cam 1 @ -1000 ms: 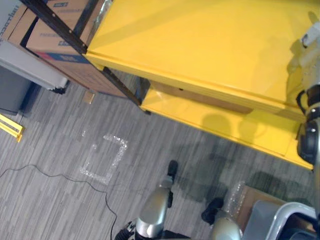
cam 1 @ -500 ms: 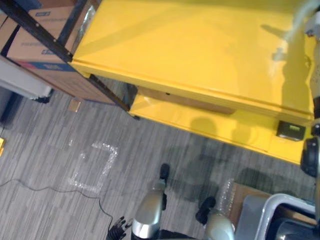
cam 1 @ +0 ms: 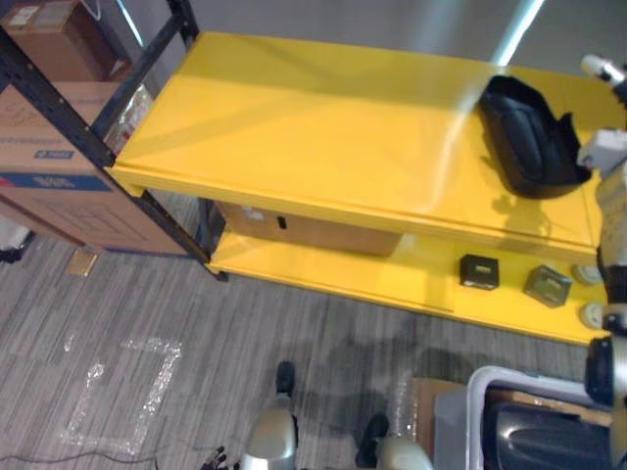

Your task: Walk over and take plastic housings, then place them on the shelf

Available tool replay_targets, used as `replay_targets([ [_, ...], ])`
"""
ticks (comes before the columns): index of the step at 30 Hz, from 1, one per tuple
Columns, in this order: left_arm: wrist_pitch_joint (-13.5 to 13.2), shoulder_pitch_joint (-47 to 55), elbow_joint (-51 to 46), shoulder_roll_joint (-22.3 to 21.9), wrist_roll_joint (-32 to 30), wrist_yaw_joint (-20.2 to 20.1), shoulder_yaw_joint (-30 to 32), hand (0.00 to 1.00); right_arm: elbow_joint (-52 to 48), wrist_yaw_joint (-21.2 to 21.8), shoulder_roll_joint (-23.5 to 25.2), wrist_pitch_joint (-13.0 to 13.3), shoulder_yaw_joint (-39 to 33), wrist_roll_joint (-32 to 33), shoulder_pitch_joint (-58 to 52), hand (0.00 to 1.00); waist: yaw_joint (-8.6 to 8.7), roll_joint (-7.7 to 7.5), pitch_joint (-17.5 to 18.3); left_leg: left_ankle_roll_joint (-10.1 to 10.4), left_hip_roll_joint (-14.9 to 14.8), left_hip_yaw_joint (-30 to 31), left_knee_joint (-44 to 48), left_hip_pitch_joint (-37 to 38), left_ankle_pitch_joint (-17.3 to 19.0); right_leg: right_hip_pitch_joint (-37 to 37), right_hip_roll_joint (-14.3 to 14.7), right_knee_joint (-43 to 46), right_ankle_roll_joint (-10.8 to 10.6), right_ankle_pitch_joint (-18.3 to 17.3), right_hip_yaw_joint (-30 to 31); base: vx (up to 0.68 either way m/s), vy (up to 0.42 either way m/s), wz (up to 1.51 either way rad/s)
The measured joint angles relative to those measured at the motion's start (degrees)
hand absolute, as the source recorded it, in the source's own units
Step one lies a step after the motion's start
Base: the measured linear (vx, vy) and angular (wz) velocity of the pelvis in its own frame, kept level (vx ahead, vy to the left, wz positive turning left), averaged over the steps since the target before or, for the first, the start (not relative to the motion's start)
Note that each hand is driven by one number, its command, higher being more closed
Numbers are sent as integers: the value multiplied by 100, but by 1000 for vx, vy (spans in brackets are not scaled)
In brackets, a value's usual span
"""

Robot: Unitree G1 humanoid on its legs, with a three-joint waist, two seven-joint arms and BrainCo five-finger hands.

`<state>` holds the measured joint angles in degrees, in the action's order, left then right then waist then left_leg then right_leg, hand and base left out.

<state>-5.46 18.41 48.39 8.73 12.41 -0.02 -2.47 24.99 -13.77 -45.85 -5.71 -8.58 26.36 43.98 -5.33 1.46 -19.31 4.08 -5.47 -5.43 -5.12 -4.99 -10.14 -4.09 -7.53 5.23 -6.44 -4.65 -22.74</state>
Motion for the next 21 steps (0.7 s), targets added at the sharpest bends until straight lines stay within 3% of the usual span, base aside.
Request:
replay_targets([
  [4,39,3,2,-1,0,42,-6,0,-18,54,71,-402,-156,194,-349,0,49,-129,76,-3,67,-28,2,-12,0,7,-66,-73,-56,61,75,20,12,-2],
  [9,64,6,1,8,-108,44,0,0,-501,534,382,-796,-349,391,-1021,0,130,-207,117,-37,170,-53,3,-24,-11,4,-145,-90,-82,157,94,66,0,-1],
  [15,64,11,9,18,-213,108,-1,0,-509,918,473,-849,-359,438,-1329,0,253,-218,110,-36,205,-51,1,-23,-10,9,-152,-96,-78,165,98,14,-5,-1],
  [21,64,11,7,29,-179,117,-14,0,-506,1135,478,-850,-339,439,-1337,0,270,-229,104,-38,205,-31,1,-113,-11,104,-150,-92,-79,158,102,-18,3,1],
])
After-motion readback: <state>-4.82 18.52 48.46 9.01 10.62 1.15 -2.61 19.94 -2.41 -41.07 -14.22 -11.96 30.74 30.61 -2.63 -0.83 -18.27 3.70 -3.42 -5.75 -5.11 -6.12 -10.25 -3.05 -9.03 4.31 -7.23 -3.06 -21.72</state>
